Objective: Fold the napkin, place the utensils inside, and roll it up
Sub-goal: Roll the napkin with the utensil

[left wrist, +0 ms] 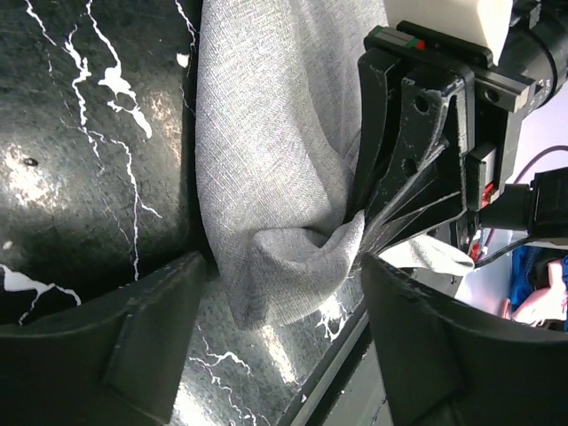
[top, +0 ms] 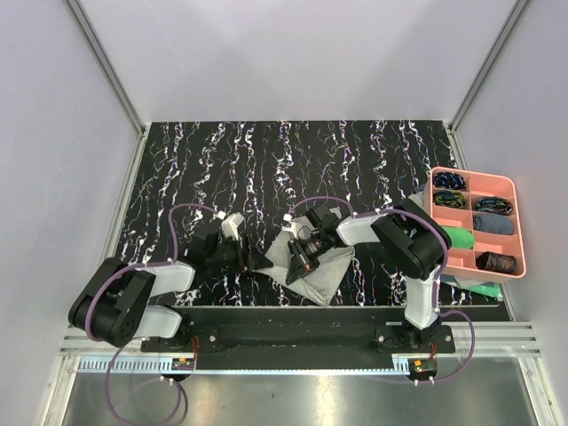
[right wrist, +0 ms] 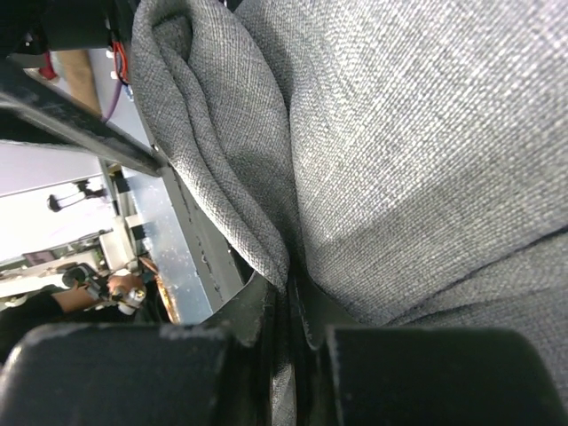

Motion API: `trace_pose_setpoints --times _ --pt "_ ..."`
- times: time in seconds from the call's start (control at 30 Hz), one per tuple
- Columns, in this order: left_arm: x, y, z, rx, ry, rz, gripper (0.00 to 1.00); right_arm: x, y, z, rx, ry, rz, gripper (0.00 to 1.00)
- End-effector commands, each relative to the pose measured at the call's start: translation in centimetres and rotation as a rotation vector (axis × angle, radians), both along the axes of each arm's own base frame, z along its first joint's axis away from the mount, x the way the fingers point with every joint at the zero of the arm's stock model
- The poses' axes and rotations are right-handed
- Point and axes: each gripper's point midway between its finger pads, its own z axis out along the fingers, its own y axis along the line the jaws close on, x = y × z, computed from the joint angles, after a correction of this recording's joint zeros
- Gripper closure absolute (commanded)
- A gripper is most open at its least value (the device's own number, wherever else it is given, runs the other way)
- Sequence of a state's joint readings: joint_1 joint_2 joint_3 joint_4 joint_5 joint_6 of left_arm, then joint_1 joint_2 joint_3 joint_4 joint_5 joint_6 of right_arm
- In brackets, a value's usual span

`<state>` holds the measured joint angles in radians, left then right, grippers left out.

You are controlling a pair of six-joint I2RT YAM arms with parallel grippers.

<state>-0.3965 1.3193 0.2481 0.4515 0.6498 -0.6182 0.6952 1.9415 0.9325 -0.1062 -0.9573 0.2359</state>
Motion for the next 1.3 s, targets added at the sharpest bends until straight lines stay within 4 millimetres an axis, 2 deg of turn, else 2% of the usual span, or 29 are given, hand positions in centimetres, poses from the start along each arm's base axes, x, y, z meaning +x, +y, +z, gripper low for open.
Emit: trace_pose_setpoints --times 0.0,0.17,0.27,0.4,0.43,0.5,0.53,0.6,0.63,0.67,0.73,0.77,0.83,0.87,0.9,0.93,1.03,1.27 --pt "0.5 -1.0 0.5 -0.022 -0.043 -0.049 0.32 0.7 0.5 0.0 0.025 0.008 0.000 0.92" --pt "0.2 -1.3 0.5 -0.034 -0.044 -0.075 0.40 1.0 0.3 -0.4 0.023 0.032 -0.011 0.92" --pt "0.2 -1.4 0.3 -0.027 -0.041 -0.079 0.51 1.2 0.3 -0.5 0.022 0.038 -0.015 0.92" --pt "0.4 -1.6 0.1 -0.022 -0.017 -0.088 0.71 1.5 0.3 -0.1 0.025 0.027 -0.023 0.90" --pt "0.4 -1.6 0.1 -0.019 -0.011 -0.089 0.80 1.6 0.3 0.1 0.023 0.023 -0.028 0.88" --pt "0.4 -1.6 0.1 -0.014 0.004 -0.092 0.88 1.9 0.3 0.7 0.023 0.013 -0.038 0.84" --pt "0.6 -1.6 0.1 -0.007 0.009 -0.085 0.96 2.0 0.4 1.0 0.022 0.005 -0.043 0.79" --pt "0.8 -1.3 -0.1 0.026 0.037 -0.059 1.00 2.3 0.4 2.1 0.015 -0.026 -0.054 0.72" --pt "0.9 -1.1 -0.3 0.041 0.048 -0.049 1.00 2.5 0.3 2.5 0.008 -0.038 -0.058 0.66" --pt "0.6 -0.7 -0.9 0.075 0.091 -0.031 1.00 2.6 0.2 3.7 0.004 -0.060 -0.061 0.62" --pt "0.9 -0.6 -0.9 0.094 0.115 -0.020 1.00 3.3 0.0 4.6 -0.014 -0.124 -0.076 0.56" --pt "0.5 -0.4 -1.3 0.112 0.155 -0.011 1.00 3.5 -0.2 5.8 -0.015 -0.157 -0.086 0.52" --pt "0.4 -0.3 -1.4 0.127 0.191 -0.005 1.00 4.4 -0.4 6.6 -0.054 -0.242 -0.114 0.51" --pt "0.7 -0.4 -1.1 0.127 0.190 -0.005 1.00 4.5 -0.6 7.7 -0.065 -0.291 -0.126 0.49" --pt "0.6 -0.3 -1.1 0.131 0.196 -0.003 1.00 4.6 -0.5 7.6 -0.113 -0.375 -0.131 0.48" --pt "0.6 -0.2 -1.1 0.141 0.207 0.002 1.00 4.4 -0.1 8.6 -0.122 -0.451 -0.127 0.47" --pt "0.9 0.0 -1.0 0.163 0.214 0.010 1.00 3.5 0.5 8.5 -0.239 -0.662 -0.120 0.44" --pt "1.1 -0.1 -0.8 0.169 0.215 0.007 1.00 2.1 1.2 6.7 -0.375 -0.900 -0.113 0.40"
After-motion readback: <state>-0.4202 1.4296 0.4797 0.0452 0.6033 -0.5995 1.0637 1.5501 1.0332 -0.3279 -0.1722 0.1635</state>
